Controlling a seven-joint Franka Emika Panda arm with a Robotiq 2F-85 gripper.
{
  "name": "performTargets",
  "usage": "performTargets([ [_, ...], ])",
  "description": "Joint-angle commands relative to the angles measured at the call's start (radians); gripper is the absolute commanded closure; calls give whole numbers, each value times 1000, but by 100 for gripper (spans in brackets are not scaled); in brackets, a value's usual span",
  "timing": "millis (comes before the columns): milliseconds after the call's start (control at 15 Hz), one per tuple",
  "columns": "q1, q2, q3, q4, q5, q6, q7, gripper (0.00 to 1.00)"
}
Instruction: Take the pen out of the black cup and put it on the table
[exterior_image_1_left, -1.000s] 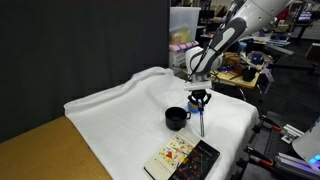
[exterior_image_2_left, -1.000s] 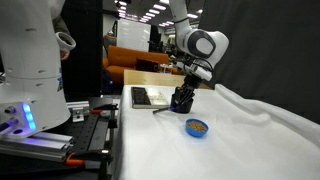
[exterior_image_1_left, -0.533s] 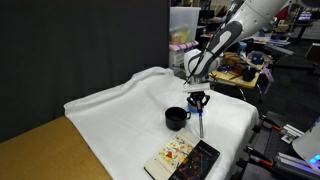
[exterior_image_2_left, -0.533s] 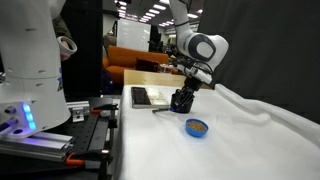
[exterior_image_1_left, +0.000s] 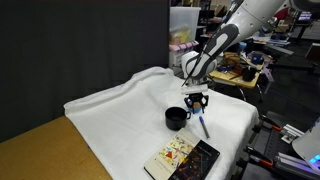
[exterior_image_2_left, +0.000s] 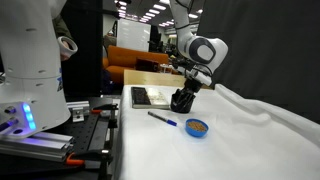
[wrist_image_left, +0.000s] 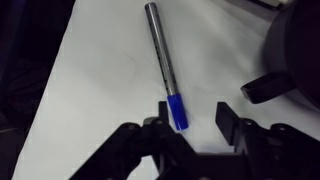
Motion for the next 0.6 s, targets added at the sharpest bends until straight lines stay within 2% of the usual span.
performTargets([
  [0, -1, 13, -2, 32, 7, -41, -14, 15],
  [133, -2, 14, -2, 36, 7, -43, -15, 2],
  [200, -2, 15, -2, 38, 7, -44, -15, 0],
  [533, -2, 3, -5, 43, 6, -45, -14, 0],
])
